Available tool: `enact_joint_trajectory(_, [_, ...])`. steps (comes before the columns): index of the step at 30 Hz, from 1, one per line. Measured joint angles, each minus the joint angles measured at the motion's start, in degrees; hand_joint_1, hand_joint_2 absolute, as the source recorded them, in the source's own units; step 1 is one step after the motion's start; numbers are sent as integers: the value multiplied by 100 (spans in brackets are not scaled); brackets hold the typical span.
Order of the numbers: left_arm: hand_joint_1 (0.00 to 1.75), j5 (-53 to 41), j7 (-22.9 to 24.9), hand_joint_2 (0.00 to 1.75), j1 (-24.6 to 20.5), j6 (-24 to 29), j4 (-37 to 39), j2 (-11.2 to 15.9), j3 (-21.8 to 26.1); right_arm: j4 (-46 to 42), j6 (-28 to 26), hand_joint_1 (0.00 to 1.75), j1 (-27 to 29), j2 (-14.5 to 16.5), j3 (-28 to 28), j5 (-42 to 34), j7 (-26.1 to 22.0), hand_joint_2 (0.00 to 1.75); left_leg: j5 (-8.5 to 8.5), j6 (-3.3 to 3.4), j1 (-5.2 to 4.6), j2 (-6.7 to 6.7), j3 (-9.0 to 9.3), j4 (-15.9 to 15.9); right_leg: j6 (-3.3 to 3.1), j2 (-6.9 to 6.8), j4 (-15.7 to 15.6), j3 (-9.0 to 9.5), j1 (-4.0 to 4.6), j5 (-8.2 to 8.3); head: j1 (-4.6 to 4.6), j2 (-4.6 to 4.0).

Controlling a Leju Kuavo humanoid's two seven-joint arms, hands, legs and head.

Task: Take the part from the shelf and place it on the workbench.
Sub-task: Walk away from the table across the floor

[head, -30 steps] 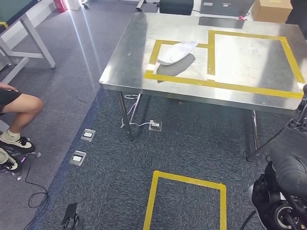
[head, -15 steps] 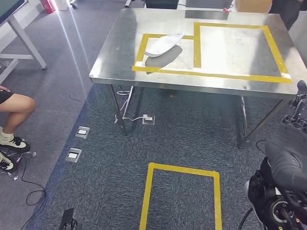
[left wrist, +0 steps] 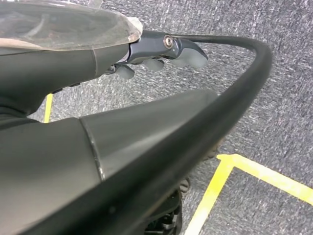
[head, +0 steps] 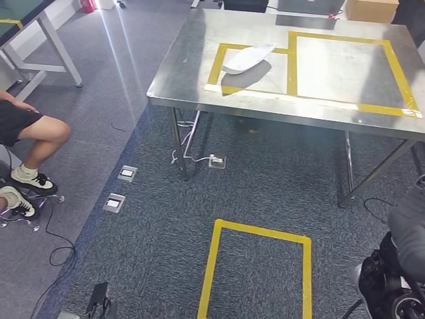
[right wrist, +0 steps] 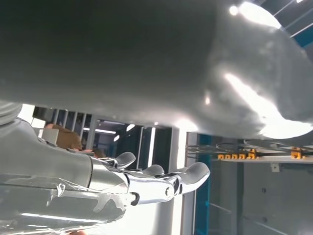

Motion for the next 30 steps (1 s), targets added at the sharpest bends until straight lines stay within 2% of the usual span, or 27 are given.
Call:
enact_joint_trajectory(1, [0,0,0,0,0,-1,1,-2,0,-3,2,0,0,0,-10,1,-1,0,27,-33,-6,0,-18,12,-19,1,-166,78,14,2,5,0])
enact_joint_trajectory(2, [0,0,0,0,-1,-1,1,-3,0,-5,3,0,2,0,-19,2,-1,0,61,-71,-10,0,-32,15,-38,3,-210,80,27,12,1,0])
enact_joint_trajectory(4, [0,0,0,0,1,-1,4,4,0,-8,3,0,3,0,-31,5,-1,0,45,-147,-10,-11,-86,55,-110,-6,-238,4,1,80,-13,0])
enact_joint_trajectory(5, [0,0,0,0,1,-1,5,5,0,-10,5,0,4,0,-37,7,0,0,-77,-181,-6,-18,-155,173,-157,-13,-253,-44,-15,128,-37,0])
enact_joint_trajectory(6, [0,0,0,0,1,-1,6,5,0,-13,6,0,4,0,-43,8,0,0,-294,-211,5,-25,-269,413,-198,-22,-269,-101,-31,183,-71,0])
enact_joint_trajectory(8, [0,0,0,0,2,-1,6,-1,0,-16,9,0,6,0,-52,8,16,0,-816,-257,38,-27,-559,1168,-238,-28,-264,-227,-23,280,-145,0])
enact_joint_trajectory(9, [0,0,0,0,3,-1,6,-2,0,-15,15,0,10,0,-58,-6,49,0,-968,-274,51,-27,-669,1527,-240,-29,-259,-295,-19,325,-172,0])
enact_joint_trajectory(10, [0,1,0,0,4,-2,6,-3,0,-10,31,0,15,0,-72,-52,102,0,-985,-284,57,-26,-698,1730,-234,-29,-250,-358,-19,365,-195,0])
enact_joint_trajectory(11, [0,4,0,0,4,-2,6,-4,0,8,51,0,21,0,-96,-134,164,0,-881,-288,62,-26,-617,1719,-225,-28,-238,-417,-21,401,-220,0])
enact_joint_trajectory(12, [0,10,-1,0,4,-3,6,-4,0,47,85,0,25,0,-135,-261,220,0,-704,-283,66,-26,-424,1474,-210,-28,-224,-468,-23,430,-246,0])
enact_joint_trajectory(13, [0,19,-3,0,2,-3,6,-5,0,109,121,0,26,0,-186,-398,269,0,-534,-272,70,-26,-147,1065,-193,-28,-206,-506,-24,453,-272,0])
enact_joint_trajectory(14, [0,32,-8,0,-2,-3,6,-5,0,210,145,0,24,0,-252,-488,323,0,-438,-257,63,-27,138,614,-170,-26,-187,-542,-15,472,-301,0])
enact_joint_trajectory(15, [0,48,-18,0,-4,-3,6,-5,0,361,163,0,12,0,-330,-526,400,0,-402,-240,57,-31,347,253,-139,-26,-172,-565,-4,496,-319,0])
enact_joint_trajectory(16, [0,68,-31,0,-3,-4,6,-7,1,577,177,0,-13,0,-413,-507,514,0,-410,-221,48,-35,463,26,-105,-26,-163,-581,4,521,-323,0])
enact_joint_trajectory(17, [0,87,-47,0,3,-8,6,-10,1,858,218,0,-54,-1,-495,-466,657,0,-430,-198,35,-39,490,-65,-64,-27,-165,-593,8,551,-319,0])
enact_joint_trajectory(19, [0,111,-78,0,28,-32,6,-20,2,1631,417,0,-214,-4,-626,-418,979,0,-377,-105,42,-34,442,-105,14,-26,-157,-617,-1,573,-284,0])
enact_joint_trajectory(20, [0,109,-87,0,35,-45,6,-24,3,2129,550,0,-329,-13,-666,-395,1132,0,-333,-42,45,-29,410,-121,44,-24,-79,-673,-8,490,-263,0])
enact_joint_trajectory(21, [0,102,-92,0,36,-57,6,-27,3,2722,677,0,-461,-22,-695,-379,1270,0,-281,22,47,-26,365,-139,68,-21,117,-769,-12,318,-235,0])
enact_joint_trajectory(23, [0,75,-78,0,29,-64,6,-29,4,4077,843,0,-704,-38,-749,-429,1364,87,-184,103,24,-48,242,-139,102,-18,874,-1054,-23,-180,-166,0])
enact_joint_trajectory(24, [0,66,-61,0,32,-64,6,-31,4,4747,884,0,-781,-40,-780,-498,1308,131,-141,121,7,-72,179,-132,113,-17,1273,-1169,-24,-361,-132,0])
enact_joint_trajectory(25, [0,60,-43,0,41,-64,6,-33,4,5355,899,0,-831,-39,-808,-563,1207,175,-104,129,-9,-97,123,-121,117,-16,1529,-1217,-23,-429,-97,0])
enact_joint_trajectory(26, [0,58,-28,0,54,-64,6,-35,4,5887,914,0,-861,-39,-826,-615,1143,175,-78,130,-22,-121,77,-106,112,-16,1563,-1163,-21,-379,-65,0])
enact_joint_trajectory(27, [0,57,-21,0,67,-63,6,-36,4,6349,937,0,-897,-39,-835,-650,1149,175,-62,128,-34,-134,43,-85,97,-16,1354,-1001,-20,-239,-35,0])
enact_joint_trajectory(28, [0,57,-20,0,77,-62,6,-35,5,6786,975,0,-949,-39,-838,-685,1229,175,-55,123,-44,-140,17,-62,73,-18,964,-760,-18,-65,-6,0])
enact_joint_trajectory(30, [0,51,-20,0,78,-57,6,-39,6,7577,1062,0,-1017,-36,-854,-778,1503,175,-32,93,-67,-139,-26,-22,12,-25,189,-302,8,112,19,0])
